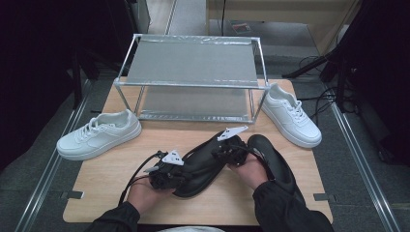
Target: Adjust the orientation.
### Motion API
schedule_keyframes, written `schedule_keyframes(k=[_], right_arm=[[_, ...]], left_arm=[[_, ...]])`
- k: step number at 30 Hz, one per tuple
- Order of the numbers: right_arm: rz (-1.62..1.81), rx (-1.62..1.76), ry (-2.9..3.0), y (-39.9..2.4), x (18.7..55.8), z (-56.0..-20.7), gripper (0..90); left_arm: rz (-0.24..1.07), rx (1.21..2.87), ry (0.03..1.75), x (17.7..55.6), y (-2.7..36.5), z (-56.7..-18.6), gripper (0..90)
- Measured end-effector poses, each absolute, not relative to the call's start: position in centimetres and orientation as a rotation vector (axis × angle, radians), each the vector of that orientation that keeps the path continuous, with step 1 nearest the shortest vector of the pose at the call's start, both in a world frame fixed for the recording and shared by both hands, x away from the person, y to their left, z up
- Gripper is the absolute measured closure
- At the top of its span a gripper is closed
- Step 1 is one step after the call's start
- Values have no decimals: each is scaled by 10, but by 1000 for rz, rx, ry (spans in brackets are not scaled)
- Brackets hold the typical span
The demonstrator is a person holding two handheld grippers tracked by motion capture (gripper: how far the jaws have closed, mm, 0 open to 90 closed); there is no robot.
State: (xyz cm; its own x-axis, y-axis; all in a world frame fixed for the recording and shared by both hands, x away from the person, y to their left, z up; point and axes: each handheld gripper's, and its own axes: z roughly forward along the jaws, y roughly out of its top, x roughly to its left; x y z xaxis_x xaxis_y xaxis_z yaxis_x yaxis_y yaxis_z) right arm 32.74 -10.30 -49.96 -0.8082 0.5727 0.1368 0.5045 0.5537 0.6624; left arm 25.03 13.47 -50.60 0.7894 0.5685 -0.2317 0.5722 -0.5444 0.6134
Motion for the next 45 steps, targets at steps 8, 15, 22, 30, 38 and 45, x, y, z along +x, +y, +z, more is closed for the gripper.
schedule_keyframes(k=[8,15,22,30,38,45], right_arm=[[1105,936,2694,-103,327,-500,889],[1116,918,2709,-97,325,-501,894],[1129,905,2722,-91,321,-501,895],[1149,891,2730,-82,318,-503,895],[1144,852,2751,-71,312,-503,900],[1123,840,2776,-62,305,-506,900]], left_arm=[[20,2295,838,252,137,-505,852],[21,2275,890,259,149,-505,845],[42,2251,937,269,160,-505,845],[59,2222,990,278,169,-505,838],[50,2177,1040,289,178,-507,848],[60,2180,1066,297,179,-509,829]])
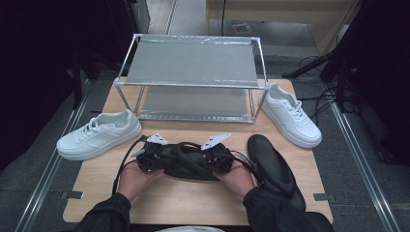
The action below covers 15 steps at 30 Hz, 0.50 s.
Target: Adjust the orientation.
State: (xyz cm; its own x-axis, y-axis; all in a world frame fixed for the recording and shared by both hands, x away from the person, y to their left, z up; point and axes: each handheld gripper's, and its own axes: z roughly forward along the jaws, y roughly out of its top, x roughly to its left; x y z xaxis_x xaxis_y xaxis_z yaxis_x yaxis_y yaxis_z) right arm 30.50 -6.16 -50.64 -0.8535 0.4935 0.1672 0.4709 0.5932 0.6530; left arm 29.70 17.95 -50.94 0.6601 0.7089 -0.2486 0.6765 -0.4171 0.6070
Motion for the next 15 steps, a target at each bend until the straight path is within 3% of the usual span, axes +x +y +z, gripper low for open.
schedule_keyframes(k=[15], right_arm=[[1170,833,2747,-43,287,-508,900]], left_arm=[[46,2174,1086,316,176,-508,860]])
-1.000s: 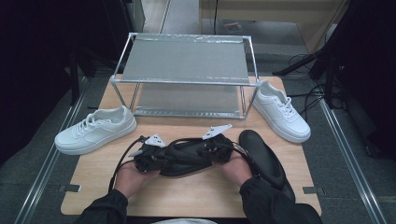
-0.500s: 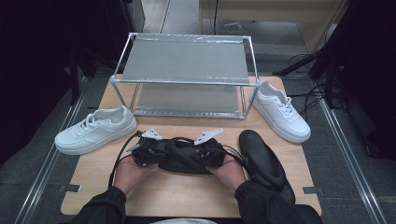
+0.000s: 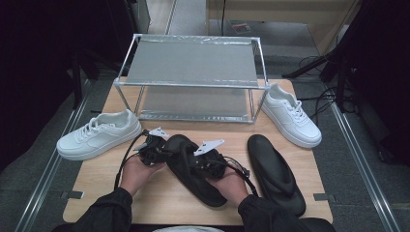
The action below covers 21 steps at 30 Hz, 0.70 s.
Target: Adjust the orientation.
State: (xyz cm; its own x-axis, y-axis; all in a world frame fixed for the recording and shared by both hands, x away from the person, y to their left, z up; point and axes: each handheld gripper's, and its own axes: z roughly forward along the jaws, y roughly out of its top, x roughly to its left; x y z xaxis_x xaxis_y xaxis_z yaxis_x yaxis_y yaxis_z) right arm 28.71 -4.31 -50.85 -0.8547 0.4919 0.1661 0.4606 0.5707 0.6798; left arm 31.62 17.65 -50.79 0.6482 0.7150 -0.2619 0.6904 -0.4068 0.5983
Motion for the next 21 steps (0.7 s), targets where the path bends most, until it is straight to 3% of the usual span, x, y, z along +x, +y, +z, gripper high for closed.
schedule_keyframes(k=[21], right_arm=[[1156,906,2681,-28,304,-510,890]], left_arm=[[19,2123,1089,350,167,-512,861]])
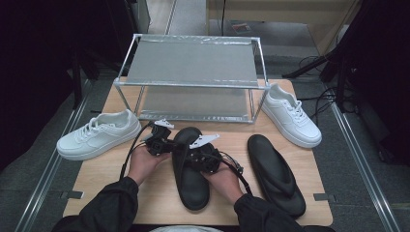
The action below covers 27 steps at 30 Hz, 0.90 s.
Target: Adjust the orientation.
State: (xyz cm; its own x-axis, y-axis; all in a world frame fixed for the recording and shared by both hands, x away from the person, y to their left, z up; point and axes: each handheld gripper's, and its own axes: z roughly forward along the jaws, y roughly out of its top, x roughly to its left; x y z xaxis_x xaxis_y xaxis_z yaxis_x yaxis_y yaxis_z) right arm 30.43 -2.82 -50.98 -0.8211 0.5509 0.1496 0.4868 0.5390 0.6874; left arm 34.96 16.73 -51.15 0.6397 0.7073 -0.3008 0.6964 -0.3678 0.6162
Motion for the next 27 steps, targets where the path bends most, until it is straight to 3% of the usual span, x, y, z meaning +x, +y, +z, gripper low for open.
schedule_keyframes(k=[14,15,20,22,25,27], right_arm=[[1179,931,2672,-28,316,-509,896],[1181,936,2663,-30,317,-507,842],[1227,958,2648,-37,317,-502,753],[1266,961,2643,-41,318,-497,715],[1284,934,2670,-48,316,-491,581],[1290,931,2679,-50,316,-490,560]], left_arm=[[33,2078,1082,358,169,-507,843],[33,2074,1082,358,170,-506,837],[43,2065,1065,356,175,-499,796],[28,2057,1059,356,178,-496,742],[-29,2040,1078,354,182,-491,631],[-40,2045,1072,352,184,-488,600]])
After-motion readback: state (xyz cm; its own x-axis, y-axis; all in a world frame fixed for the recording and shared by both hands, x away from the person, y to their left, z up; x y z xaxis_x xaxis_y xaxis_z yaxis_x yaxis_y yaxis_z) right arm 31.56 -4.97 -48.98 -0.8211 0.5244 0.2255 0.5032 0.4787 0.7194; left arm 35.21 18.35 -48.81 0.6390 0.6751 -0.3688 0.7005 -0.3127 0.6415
